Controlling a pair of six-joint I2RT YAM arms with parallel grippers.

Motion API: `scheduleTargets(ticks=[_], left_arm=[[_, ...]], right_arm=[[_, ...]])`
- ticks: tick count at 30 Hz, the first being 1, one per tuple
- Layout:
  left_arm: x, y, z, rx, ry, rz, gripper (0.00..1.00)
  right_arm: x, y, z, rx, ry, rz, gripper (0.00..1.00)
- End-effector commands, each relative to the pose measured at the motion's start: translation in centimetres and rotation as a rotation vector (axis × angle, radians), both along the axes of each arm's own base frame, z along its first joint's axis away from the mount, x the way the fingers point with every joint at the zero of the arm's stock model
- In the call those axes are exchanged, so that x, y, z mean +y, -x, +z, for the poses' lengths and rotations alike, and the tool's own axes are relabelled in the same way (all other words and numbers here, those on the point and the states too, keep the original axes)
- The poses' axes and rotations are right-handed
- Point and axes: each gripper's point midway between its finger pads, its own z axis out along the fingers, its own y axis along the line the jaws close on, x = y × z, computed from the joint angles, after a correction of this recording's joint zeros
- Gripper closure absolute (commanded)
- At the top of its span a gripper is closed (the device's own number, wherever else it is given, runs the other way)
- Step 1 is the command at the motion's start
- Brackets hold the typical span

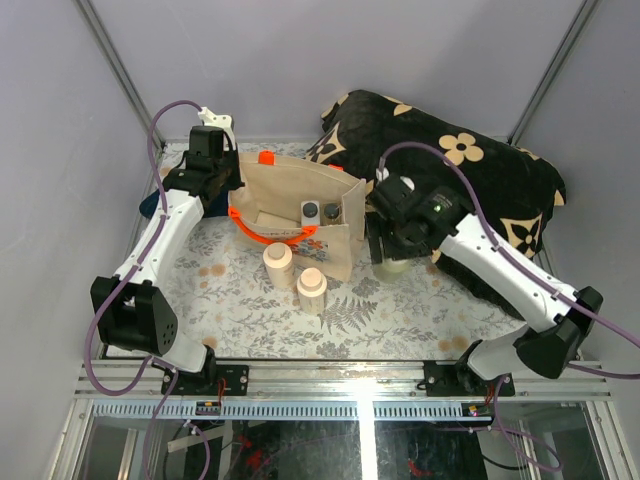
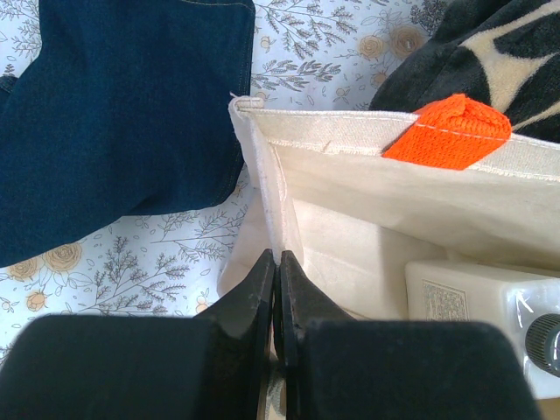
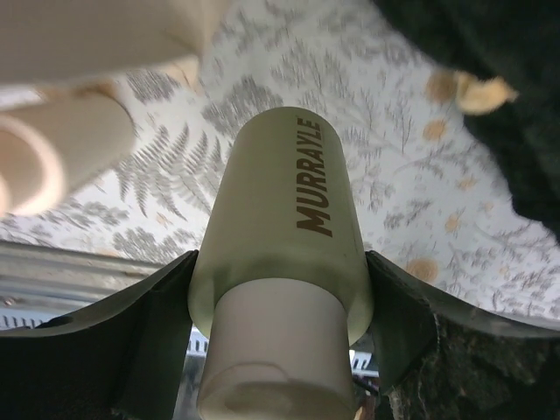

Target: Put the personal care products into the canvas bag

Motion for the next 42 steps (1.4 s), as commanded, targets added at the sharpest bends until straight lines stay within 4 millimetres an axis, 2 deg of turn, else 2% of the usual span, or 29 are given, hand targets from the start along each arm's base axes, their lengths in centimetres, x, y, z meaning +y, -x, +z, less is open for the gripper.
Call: scheduleTargets(ticks=[1, 4, 11, 18, 22, 25, 29, 35, 42], left_arm=[[0.1, -1.2, 0.7, -0.052, 0.002, 0.021, 1.0], [0.2, -1.1, 0.7, -0.052, -0.002, 0.023, 1.0], [0.5, -1.1, 0.8, -0.054, -0.012, 0.03, 1.0], [0.4, -1.2, 0.8, -0.054, -0.009, 0.026, 1.0], [0.3, -1.2, 0.8, -0.053, -0.01, 0.024, 1.0], [0.2, -1.2, 0.9, -0.054, -0.003, 0.019, 1.0], [-0.2, -1.1, 0.8, -0.052, 0.015, 0.01, 1.0], [0.1, -0.5, 1.1, -0.053, 0.008, 0.017, 1.0], [-0.4, 0.1, 1.9, -0.066, 0.043, 0.004, 1.0]], right_arm=[[0.7, -3.6, 6.8, -0.209, -0.03, 0.03, 1.0], [2.6, -4.8, 10.0, -0.266, -0.11, 0.077, 1.0], [8.2, -4.7, 15.9, -0.345, -0.391, 0.278, 1.0], [10.5, -4.8, 23.5, -0.543, -0.575, 0.402, 1.0], [11.7, -5.5, 25.9, -0.63, -0.631, 0.447, 1.0], [13.4, -6.3, 26.9, -0.652, -0.662, 0.491, 1.0], [15.7, -8.2, 26.6, -0.681, -0.671, 0.533, 1.0], [20.4, -11.5, 22.4, -0.594, -0.656, 0.583, 1.0], [23.8, -13.8, 17.2, -0.511, -0.642, 0.614, 1.0]])
